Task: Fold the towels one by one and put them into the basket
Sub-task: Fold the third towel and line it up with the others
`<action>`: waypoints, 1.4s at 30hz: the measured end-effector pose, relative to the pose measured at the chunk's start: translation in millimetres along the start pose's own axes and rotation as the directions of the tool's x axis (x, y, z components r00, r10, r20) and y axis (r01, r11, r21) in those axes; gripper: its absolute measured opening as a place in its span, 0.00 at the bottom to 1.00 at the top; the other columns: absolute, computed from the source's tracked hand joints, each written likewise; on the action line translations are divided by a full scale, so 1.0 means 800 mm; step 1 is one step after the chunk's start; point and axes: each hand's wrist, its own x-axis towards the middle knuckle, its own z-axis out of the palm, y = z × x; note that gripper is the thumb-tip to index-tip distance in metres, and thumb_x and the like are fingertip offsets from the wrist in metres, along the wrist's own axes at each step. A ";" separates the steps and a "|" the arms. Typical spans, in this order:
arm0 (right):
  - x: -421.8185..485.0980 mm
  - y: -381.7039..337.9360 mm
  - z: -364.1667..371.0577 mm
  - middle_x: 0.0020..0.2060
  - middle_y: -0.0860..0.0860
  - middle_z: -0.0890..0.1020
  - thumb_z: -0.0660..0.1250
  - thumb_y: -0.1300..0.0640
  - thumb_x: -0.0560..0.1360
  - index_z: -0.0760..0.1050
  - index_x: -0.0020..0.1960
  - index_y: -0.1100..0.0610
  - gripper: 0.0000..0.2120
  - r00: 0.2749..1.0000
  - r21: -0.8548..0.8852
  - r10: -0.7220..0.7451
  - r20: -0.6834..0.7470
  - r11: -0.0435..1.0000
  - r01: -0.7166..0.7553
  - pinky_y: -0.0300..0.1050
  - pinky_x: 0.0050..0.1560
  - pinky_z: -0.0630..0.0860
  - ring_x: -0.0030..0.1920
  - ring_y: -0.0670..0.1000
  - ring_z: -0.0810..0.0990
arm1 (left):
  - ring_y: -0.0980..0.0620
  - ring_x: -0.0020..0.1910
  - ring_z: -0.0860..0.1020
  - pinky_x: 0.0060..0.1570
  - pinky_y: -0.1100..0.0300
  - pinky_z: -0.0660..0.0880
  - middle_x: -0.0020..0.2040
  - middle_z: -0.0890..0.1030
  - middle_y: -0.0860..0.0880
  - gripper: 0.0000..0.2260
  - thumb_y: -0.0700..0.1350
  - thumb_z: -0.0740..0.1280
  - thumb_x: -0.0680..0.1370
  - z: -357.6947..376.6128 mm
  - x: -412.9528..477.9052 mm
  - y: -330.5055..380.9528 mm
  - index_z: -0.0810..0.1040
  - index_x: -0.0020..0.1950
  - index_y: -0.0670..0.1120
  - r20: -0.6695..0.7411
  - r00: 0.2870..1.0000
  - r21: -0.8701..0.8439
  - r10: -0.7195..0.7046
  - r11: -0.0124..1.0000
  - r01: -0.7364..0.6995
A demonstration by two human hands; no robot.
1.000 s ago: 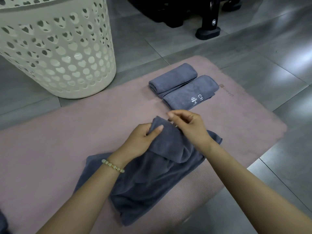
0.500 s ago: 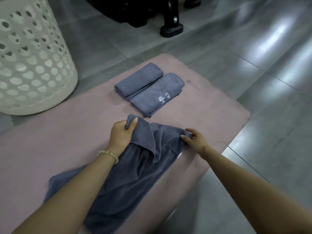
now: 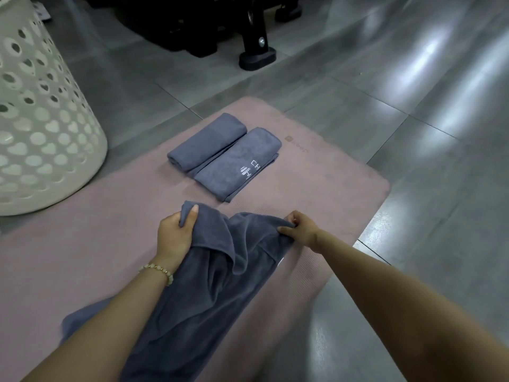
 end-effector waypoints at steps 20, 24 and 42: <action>-0.261 -0.267 -0.086 0.36 0.46 0.77 0.77 0.58 0.67 0.74 0.39 0.51 0.11 0.729 -0.171 -0.658 0.188 0.709 0.684 0.31 0.41 0.69 0.37 0.38 0.73 | 0.56 0.33 0.69 0.27 0.74 0.66 0.36 0.71 0.43 0.17 0.48 0.66 0.78 -0.356 -0.116 0.243 0.73 0.40 0.34 -0.411 0.898 -0.144 0.159 0.961 -0.236; -0.357 -0.332 -0.129 0.31 0.44 0.75 0.78 0.57 0.66 0.72 0.33 0.48 0.14 0.640 -0.253 -0.734 0.226 0.591 0.766 0.32 0.36 0.67 0.32 0.40 0.71 | 0.62 0.33 0.72 0.29 0.78 0.68 0.37 0.75 0.51 0.10 0.47 0.64 0.80 -0.470 -0.192 0.308 0.76 0.48 0.40 -0.576 0.795 -0.127 0.189 0.940 -0.315; -0.570 -0.457 -0.140 0.37 0.54 0.82 0.74 0.62 0.70 0.81 0.43 0.63 0.05 0.525 0.115 -0.837 -0.154 0.512 0.851 0.39 0.37 0.78 0.37 0.48 0.80 | 0.52 0.44 0.74 0.35 0.71 0.69 0.44 0.77 0.46 0.07 0.48 0.64 0.79 -0.648 -0.377 0.336 0.78 0.48 0.45 -0.715 0.689 -0.115 0.115 0.953 -0.279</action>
